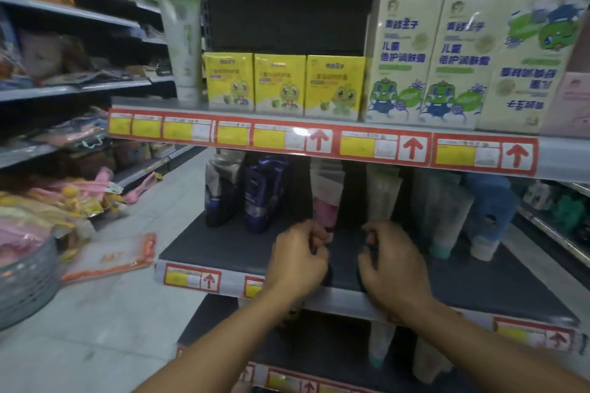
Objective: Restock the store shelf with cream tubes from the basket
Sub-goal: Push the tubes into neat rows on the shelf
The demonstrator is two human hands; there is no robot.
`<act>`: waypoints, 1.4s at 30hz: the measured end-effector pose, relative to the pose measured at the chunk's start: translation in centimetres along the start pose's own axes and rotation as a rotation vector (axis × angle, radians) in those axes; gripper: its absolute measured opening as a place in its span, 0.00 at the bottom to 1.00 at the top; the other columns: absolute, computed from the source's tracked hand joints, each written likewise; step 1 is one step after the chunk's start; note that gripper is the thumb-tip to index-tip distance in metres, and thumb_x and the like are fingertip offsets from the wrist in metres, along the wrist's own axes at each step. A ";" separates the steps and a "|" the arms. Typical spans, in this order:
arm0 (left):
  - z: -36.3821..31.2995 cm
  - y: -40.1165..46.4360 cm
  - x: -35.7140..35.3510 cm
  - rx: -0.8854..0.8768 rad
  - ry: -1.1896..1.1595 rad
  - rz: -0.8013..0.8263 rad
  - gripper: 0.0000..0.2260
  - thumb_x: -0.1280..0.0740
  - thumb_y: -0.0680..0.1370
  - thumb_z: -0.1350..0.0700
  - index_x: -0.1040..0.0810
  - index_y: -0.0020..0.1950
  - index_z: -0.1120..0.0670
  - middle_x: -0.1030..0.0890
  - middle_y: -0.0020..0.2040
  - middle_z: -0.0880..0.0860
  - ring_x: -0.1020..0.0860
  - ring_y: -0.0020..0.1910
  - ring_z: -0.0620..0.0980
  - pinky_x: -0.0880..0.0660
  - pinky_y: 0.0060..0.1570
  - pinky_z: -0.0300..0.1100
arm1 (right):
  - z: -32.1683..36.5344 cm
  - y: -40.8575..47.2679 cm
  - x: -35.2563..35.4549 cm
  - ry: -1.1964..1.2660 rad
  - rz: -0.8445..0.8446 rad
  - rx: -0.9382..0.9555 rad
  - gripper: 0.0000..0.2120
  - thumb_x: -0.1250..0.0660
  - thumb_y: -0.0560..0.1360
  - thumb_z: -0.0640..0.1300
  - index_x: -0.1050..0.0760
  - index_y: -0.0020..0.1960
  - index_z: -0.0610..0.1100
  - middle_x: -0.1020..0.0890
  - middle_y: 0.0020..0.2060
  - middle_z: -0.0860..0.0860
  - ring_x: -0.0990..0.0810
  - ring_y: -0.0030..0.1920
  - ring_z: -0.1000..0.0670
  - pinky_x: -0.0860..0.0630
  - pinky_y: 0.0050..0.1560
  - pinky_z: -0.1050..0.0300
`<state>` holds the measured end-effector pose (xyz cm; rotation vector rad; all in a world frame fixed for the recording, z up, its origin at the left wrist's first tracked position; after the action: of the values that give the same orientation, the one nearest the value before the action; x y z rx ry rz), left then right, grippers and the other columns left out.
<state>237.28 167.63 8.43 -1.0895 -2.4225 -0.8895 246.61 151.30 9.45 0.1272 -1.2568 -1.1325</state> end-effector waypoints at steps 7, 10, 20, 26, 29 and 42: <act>4.6 -1.0 7.3 0.042 0.046 -0.217 0.09 0.31 0.73 0.60 0.21 0.44 0.44 0.19 0.38 0.43 0.21 0.39 0.40 0.28 0.40 0.35 | 8.6 1.7 -7.1 0.099 0.151 0.121 0.15 0.30 0.72 0.45 0.24 0.59 0.48 0.23 0.48 0.53 0.23 0.49 0.51 0.25 0.49 0.54; 6.3 -1.2 10.0 0.064 0.048 -0.263 0.09 0.31 0.73 0.62 0.21 0.45 0.47 0.19 0.39 0.44 0.22 0.40 0.42 0.28 0.40 0.39 | 10.3 1.8 -8.9 0.126 0.157 0.063 0.16 0.29 0.73 0.45 0.24 0.60 0.46 0.22 0.49 0.51 0.22 0.51 0.50 0.24 0.52 0.53; 10.6 1.4 15.9 0.259 0.079 -0.325 0.26 0.23 0.72 0.59 0.33 0.65 0.53 0.23 0.59 0.56 0.21 0.56 0.57 0.25 0.47 0.43 | 12.1 4.6 -14.9 0.141 0.288 -0.304 0.33 0.24 0.72 0.55 0.33 0.70 0.43 0.27 0.65 0.44 0.25 0.64 0.40 0.26 0.63 0.51; 13.0 4.7 16.7 0.312 0.108 -0.231 0.38 0.18 0.70 0.54 0.35 0.73 0.55 0.28 0.67 0.58 0.25 0.66 0.59 0.23 0.62 0.49 | 11.8 6.9 -16.6 0.089 0.250 -0.366 0.40 0.22 0.69 0.60 0.36 0.70 0.44 0.30 0.66 0.43 0.25 0.66 0.39 0.25 0.60 0.49; 14.0 5.8 16.2 0.319 0.098 -0.180 0.40 0.18 0.69 0.52 0.36 0.75 0.54 0.29 0.70 0.58 0.26 0.68 0.59 0.24 0.64 0.49 | 11.8 7.6 -17.0 0.038 0.202 -0.351 0.45 0.23 0.66 0.67 0.38 0.72 0.46 0.29 0.66 0.44 0.23 0.63 0.41 0.22 0.58 0.47; 16.9 6.8 15.1 0.326 0.159 -0.112 0.28 0.23 0.74 0.46 0.28 0.69 0.51 0.17 0.64 0.54 0.19 0.59 0.58 0.22 0.55 0.50 | 11.6 7.5 -17.5 -0.016 0.161 -0.278 0.32 0.25 0.71 0.60 0.34 0.67 0.48 0.21 0.60 0.46 0.18 0.57 0.41 0.19 0.51 0.46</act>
<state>231.84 190.62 6.55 -0.7432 -2.4031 -0.5613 244.06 173.28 6.64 -0.1888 -1.0913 -1.1566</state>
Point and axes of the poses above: each hand's wrist, its own y-axis towards the middle knuckle, its own x-axis out of the back of the hand, z = x × y, the point moved 6 cm from there along y, towards the middle knuckle
